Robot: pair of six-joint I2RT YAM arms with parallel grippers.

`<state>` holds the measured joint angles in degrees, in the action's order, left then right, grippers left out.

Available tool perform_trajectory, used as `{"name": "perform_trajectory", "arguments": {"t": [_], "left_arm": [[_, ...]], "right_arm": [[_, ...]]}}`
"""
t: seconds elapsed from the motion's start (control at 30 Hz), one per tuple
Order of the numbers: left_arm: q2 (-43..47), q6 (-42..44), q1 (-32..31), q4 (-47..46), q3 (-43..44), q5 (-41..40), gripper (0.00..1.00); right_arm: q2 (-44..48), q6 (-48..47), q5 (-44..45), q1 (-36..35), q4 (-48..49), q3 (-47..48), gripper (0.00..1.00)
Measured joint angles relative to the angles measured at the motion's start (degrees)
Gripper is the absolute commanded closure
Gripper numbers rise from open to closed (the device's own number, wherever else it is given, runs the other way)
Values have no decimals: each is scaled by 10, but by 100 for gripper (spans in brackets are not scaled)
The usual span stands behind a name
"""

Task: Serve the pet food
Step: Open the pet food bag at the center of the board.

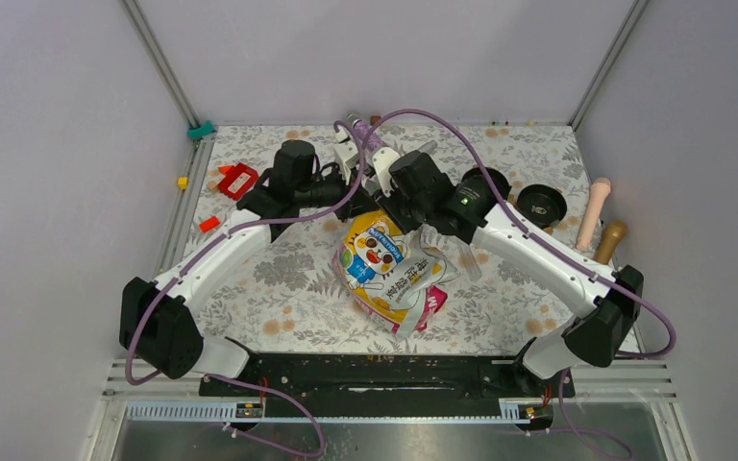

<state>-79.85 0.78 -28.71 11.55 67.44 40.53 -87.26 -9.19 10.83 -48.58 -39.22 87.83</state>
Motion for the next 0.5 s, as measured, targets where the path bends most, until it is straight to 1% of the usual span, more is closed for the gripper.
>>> {"name": "perform_trajectory", "arguments": {"t": [0.13,0.4,0.5], "left_arm": [[1,4,0,0,0,1,100],[3,10,0,4,0,2,100],[3,12,0,4,0,3,100]], "right_arm": [[22,8,-11,2,0,-12,56],[123,35,-30,5,2,-23,54],[133,42,-29,12,4,-23,54]]}}
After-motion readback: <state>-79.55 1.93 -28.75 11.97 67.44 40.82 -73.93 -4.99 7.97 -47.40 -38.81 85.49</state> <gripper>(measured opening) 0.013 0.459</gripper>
